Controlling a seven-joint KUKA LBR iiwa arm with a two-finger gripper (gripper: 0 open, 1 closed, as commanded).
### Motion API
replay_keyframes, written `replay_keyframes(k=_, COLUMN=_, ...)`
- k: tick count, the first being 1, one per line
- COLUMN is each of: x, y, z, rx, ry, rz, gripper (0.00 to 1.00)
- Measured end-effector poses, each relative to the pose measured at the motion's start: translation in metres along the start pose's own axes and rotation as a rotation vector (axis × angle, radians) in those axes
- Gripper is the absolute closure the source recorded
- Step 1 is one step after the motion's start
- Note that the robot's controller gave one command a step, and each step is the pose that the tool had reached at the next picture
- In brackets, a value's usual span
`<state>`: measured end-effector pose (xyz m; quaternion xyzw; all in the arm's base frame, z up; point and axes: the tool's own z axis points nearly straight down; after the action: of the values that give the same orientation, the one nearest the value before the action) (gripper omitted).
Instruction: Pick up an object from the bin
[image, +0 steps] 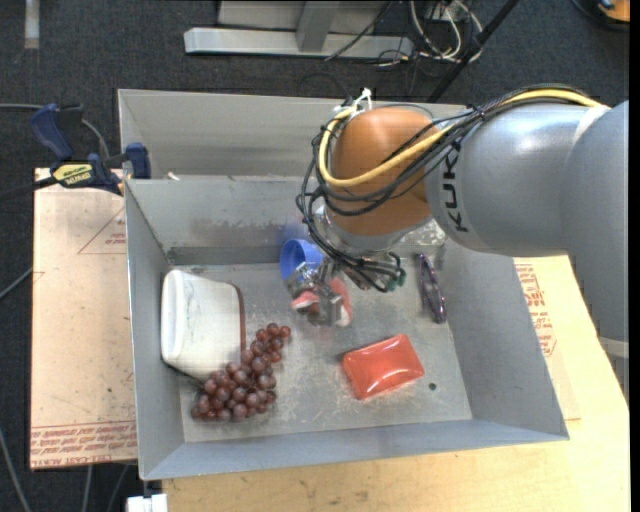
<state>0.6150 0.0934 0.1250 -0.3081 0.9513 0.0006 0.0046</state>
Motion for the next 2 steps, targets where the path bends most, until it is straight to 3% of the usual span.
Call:
replay_keyframes(k=1, x=0.0153, y=-0.0099, z=-0.0556, rx=-0.003, ry=0.001, rz=0.137, gripper=1.00)
replay_keyframes(k=2, x=0.0154, y=-0.0099, z=-0.0555, rx=-0.004, ry=0.001, rz=0.137, gripper=1.00)
